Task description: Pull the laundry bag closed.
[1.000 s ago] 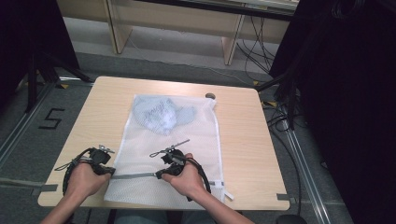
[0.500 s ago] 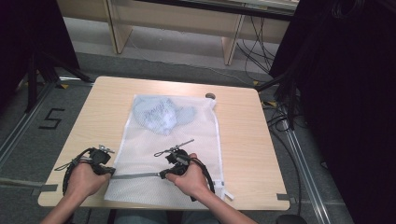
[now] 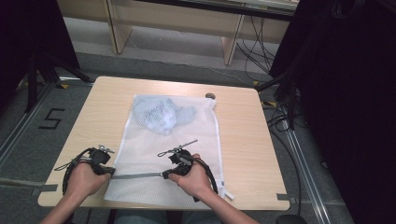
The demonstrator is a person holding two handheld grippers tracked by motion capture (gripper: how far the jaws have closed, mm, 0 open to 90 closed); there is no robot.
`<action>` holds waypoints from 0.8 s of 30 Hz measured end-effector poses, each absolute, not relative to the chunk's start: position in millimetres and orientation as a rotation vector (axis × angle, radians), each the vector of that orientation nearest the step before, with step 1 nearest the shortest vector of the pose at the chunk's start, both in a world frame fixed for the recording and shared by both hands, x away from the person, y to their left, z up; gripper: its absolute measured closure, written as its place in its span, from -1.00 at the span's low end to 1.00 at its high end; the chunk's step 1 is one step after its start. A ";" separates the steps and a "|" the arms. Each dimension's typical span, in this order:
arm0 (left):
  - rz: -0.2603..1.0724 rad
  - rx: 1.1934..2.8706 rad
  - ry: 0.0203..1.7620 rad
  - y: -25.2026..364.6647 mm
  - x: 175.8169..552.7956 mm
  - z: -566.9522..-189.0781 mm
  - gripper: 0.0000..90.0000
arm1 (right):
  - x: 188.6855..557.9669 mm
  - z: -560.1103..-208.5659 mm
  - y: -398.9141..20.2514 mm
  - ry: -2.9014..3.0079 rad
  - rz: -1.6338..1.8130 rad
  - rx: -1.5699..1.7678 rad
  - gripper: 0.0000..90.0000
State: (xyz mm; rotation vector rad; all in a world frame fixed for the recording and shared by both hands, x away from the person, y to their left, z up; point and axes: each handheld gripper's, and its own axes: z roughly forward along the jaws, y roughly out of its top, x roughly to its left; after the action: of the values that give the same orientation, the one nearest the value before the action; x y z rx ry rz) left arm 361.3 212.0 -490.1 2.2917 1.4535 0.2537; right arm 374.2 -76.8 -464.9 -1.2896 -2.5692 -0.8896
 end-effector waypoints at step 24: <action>0.253 2.293 1.452 212.0 361.5 -490.0 1.00 | 374.7 -465.9 -91.7 -2.554 -0.895 -1.318 0.93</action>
State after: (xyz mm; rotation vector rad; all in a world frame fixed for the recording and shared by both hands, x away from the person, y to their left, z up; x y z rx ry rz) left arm 361.5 212.0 -490.0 2.2932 1.4519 0.2530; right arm 374.7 -91.7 -465.9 -1.3183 -2.5543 -0.8947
